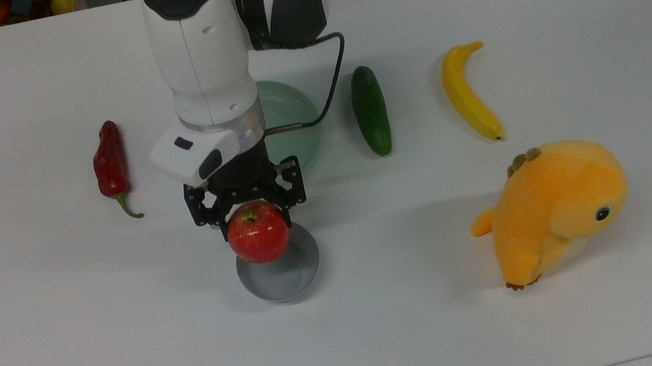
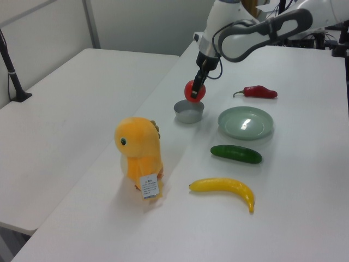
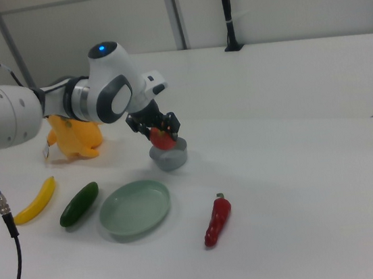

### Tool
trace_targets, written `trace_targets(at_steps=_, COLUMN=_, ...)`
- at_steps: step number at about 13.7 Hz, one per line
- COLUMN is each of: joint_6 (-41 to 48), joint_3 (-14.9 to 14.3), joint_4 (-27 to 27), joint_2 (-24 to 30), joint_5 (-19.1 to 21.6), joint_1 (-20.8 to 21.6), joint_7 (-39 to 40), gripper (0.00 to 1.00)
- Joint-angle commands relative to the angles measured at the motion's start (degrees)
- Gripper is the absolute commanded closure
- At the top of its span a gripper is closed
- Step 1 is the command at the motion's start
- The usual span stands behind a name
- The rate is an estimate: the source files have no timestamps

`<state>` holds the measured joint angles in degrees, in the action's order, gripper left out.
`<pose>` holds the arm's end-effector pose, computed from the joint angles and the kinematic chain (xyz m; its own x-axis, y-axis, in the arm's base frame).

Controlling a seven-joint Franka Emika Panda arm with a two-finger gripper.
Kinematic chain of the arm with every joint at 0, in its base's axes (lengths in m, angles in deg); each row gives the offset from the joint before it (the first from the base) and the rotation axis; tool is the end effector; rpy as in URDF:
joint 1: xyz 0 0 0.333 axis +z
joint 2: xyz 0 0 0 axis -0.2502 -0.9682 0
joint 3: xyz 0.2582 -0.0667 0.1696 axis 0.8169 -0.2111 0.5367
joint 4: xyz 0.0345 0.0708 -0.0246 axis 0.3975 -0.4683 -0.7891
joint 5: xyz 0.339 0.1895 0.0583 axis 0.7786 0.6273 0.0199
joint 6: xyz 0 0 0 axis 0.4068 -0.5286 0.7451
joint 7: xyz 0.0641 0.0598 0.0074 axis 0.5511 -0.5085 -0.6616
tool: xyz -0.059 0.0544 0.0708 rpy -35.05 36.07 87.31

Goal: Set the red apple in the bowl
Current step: 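Carry the held apple over the grey bowl and lower it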

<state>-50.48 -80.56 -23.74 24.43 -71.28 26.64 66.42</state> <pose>0.7396 0.0428 0.3928 0.9341 0.1187 0.3367 0.1181 -0.9927 0.0225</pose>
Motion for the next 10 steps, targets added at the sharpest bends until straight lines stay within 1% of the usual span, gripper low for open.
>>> trace_targets(at_steps=1, joint_6=-3.3, joint_3=0.0, joint_4=1.8, joint_2=-2.7, joint_5=-0.2, joint_1=0.1, joint_7=-1.1, gripper=0.94)
trace_targets(at_steps=5, joint_6=-4.6, joint_3=0.0, joint_4=1.6, joint_2=-4.1, joint_5=-0.3, joint_1=0.8, joint_7=-1.0, gripper=0.93)
trace_targets(at_steps=9, joint_6=-4.6, joint_3=0.1, joint_4=1.5, joint_2=-4.4, joint_5=-0.6, joint_1=0.9, joint_7=-1.1, gripper=0.89)
trace_targets(at_steps=10, joint_6=-4.6, joint_3=0.1, joint_4=1.5, joint_2=-4.8, joint_5=-0.6, joint_1=0.9, joint_7=-1.1, gripper=0.87)
